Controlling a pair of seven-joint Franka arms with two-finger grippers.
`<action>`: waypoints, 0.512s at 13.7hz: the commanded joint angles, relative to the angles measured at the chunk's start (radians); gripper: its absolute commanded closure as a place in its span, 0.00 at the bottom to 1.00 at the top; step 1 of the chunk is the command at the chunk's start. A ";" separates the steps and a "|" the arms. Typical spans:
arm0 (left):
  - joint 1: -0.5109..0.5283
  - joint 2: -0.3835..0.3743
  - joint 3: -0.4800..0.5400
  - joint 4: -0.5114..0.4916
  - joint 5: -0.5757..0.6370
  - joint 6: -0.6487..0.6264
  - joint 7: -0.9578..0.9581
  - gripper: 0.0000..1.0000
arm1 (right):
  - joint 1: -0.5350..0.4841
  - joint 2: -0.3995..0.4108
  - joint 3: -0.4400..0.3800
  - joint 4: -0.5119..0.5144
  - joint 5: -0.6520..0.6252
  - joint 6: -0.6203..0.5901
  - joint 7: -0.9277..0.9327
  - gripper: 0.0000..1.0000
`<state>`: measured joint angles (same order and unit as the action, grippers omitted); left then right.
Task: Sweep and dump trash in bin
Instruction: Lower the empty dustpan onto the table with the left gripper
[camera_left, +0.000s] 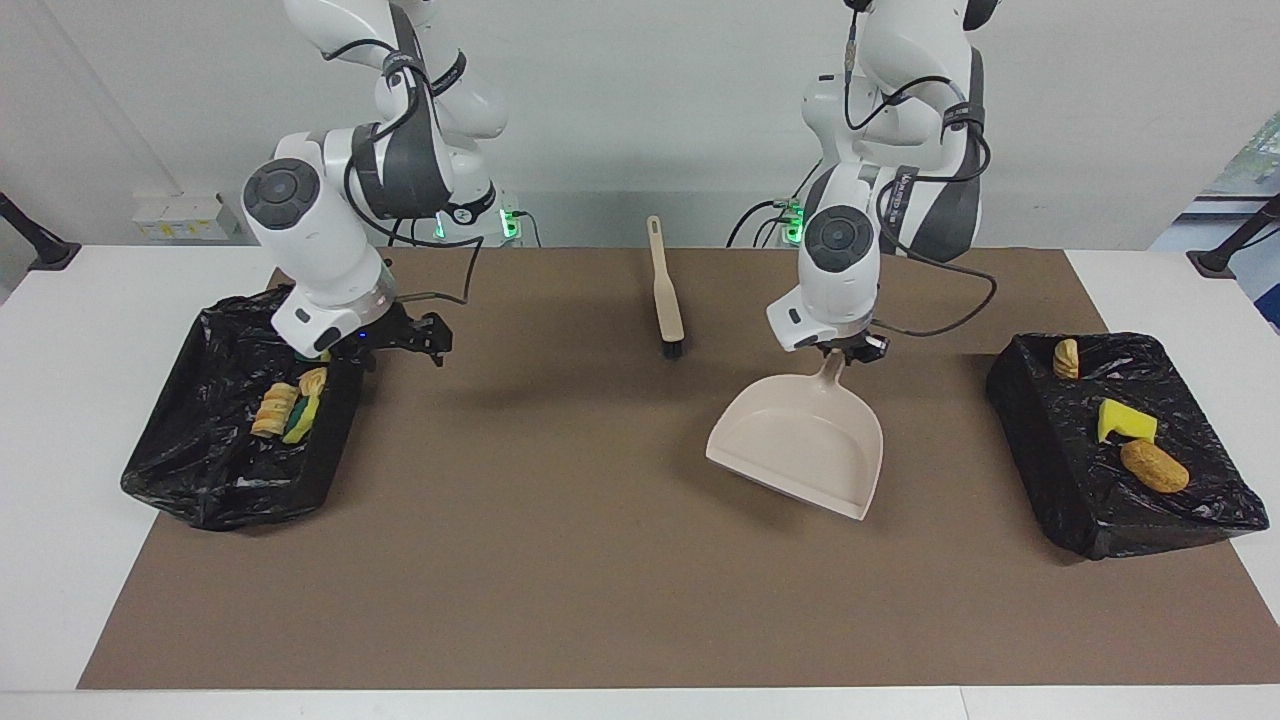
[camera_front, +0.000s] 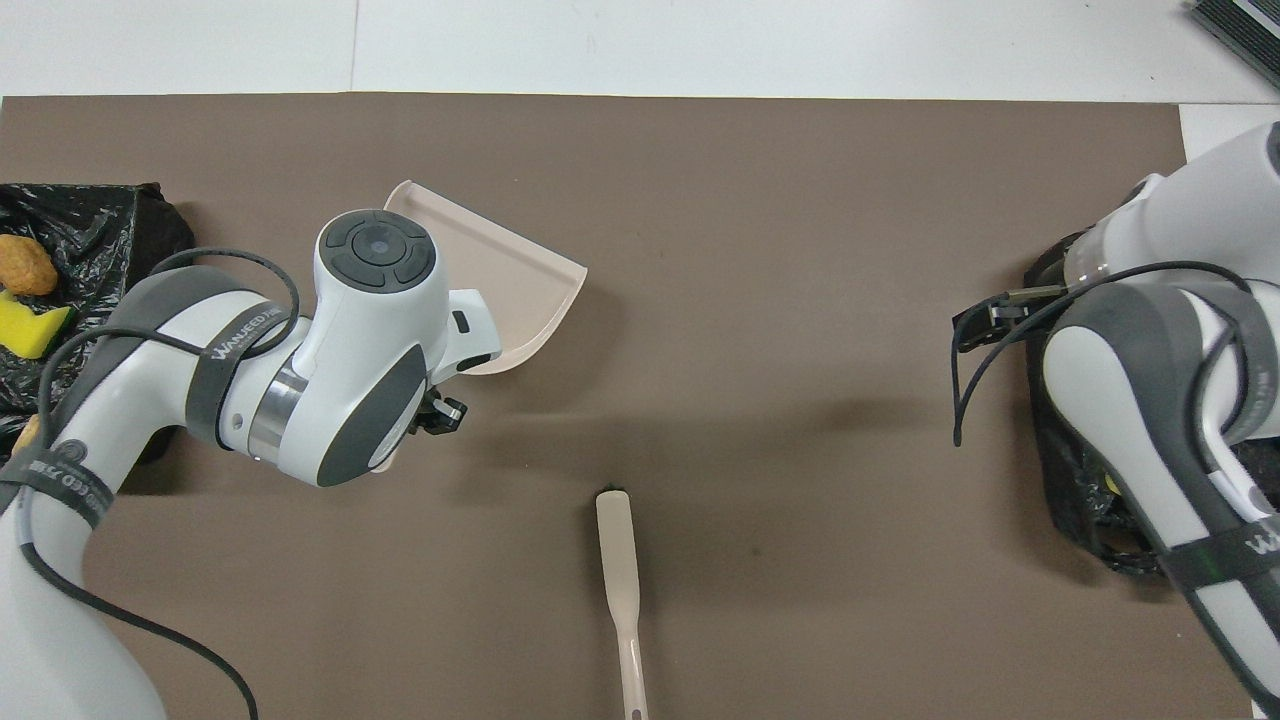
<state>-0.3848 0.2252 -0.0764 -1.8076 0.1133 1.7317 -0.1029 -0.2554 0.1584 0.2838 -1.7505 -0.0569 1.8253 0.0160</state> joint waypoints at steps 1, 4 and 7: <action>-0.041 0.057 0.020 0.085 -0.124 0.015 -0.176 1.00 | 0.068 -0.003 -0.102 0.065 -0.044 -0.014 -0.017 0.00; -0.084 0.107 0.020 0.162 -0.191 0.014 -0.253 1.00 | 0.157 -0.065 -0.230 0.065 -0.024 -0.049 -0.014 0.00; -0.100 0.150 0.018 0.185 -0.256 0.077 -0.340 1.00 | 0.166 -0.129 -0.247 0.074 -0.003 -0.130 0.001 0.00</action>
<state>-0.4629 0.3303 -0.0760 -1.6666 -0.1069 1.7776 -0.3890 -0.0974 0.0762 0.0478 -1.6760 -0.0757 1.7501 0.0145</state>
